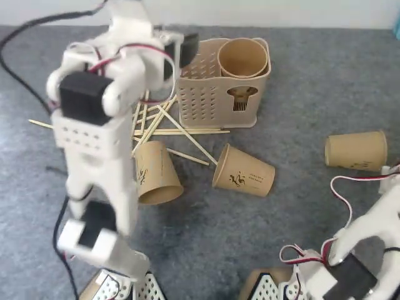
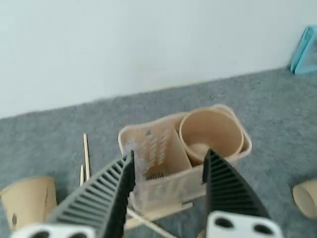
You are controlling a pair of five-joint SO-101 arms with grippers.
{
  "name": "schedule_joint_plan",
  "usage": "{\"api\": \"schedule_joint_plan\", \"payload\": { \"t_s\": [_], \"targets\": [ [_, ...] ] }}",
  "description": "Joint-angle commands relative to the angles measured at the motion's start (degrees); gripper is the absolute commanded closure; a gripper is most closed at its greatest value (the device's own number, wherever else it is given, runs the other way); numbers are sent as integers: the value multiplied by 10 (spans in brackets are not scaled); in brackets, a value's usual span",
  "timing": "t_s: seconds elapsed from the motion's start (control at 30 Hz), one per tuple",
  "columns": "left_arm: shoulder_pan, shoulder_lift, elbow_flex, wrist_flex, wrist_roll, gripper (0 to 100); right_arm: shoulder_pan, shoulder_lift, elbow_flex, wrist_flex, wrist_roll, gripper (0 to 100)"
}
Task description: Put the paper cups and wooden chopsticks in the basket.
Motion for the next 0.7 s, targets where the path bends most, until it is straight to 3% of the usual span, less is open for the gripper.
{"api": "schedule_joint_plan", "payload": {
  "t_s": [0.0, 0.07, 0.3, 0.57, 0.67],
  "targets": [
    [-17, -117, 118, 18, 7, 790, 6, -31, -82, 43, -8, 988],
    [-37, -156, 170, 18, 7, 790, -1, -12, -118, 57, -23, 983],
    [-147, -228, 303, 16, 3, 790, -47, 108, -234, 111, -31, 827],
    [-227, -244, 374, 16, 2, 793, -29, 233, -322, 44, -123, 993],
    [-241, -244, 406, 16, 2, 793, -27, 274, -325, 21, -135, 990]
  ]
}}
